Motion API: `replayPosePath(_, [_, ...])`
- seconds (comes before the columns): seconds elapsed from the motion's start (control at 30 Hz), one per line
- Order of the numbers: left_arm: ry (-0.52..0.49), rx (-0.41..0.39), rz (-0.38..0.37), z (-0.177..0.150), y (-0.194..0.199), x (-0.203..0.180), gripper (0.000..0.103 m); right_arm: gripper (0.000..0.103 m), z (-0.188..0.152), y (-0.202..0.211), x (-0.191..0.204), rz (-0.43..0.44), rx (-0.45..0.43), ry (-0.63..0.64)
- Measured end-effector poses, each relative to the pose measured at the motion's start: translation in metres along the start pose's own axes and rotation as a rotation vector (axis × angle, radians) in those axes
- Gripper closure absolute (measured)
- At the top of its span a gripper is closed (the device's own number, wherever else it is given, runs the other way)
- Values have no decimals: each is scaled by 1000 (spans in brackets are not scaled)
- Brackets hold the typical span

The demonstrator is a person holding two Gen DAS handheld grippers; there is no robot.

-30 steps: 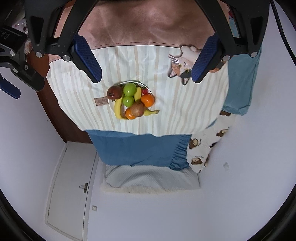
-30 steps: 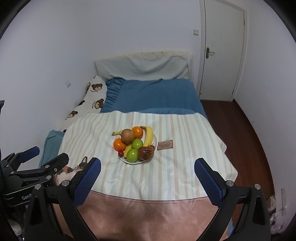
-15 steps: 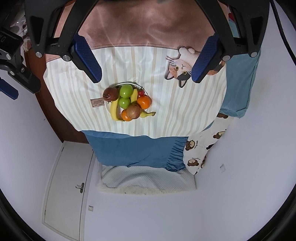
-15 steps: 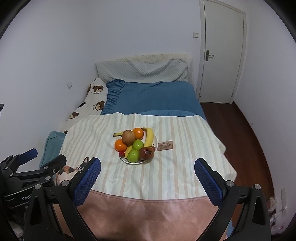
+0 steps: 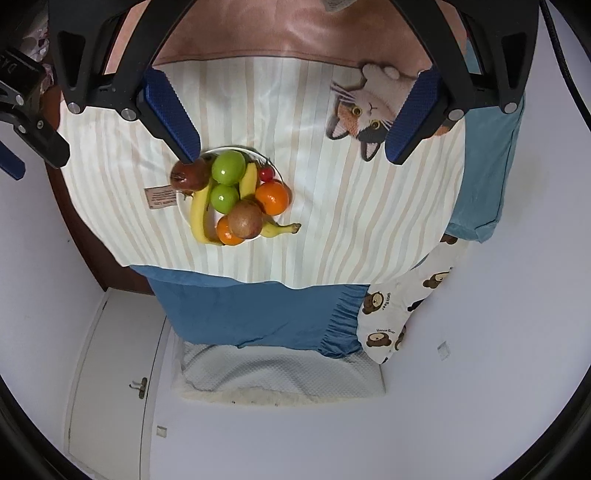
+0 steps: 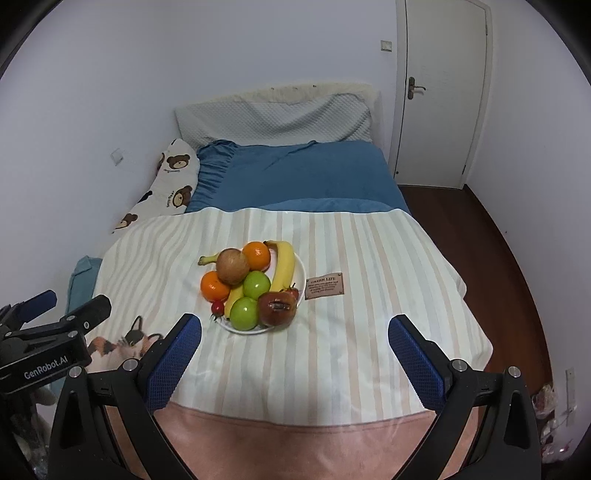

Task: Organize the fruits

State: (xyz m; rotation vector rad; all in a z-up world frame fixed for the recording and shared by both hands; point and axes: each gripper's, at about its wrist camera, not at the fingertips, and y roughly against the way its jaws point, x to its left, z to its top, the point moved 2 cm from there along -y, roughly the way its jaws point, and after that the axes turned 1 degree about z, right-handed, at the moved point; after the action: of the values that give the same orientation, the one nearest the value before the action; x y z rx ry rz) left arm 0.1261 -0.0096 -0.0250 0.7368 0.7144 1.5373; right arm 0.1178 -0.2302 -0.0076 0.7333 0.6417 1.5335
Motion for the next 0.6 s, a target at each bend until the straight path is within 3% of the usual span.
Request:
replayPosePath(0.27, [-1, 13, -3, 2, -27, -5, 0, 0, 8, -30, -3, -12, -11, 1])
replayPosePath(0.6, [-1, 20, -2, 2, -32, -7, 0, 0, 3, -44, -4, -11, -1, -3])
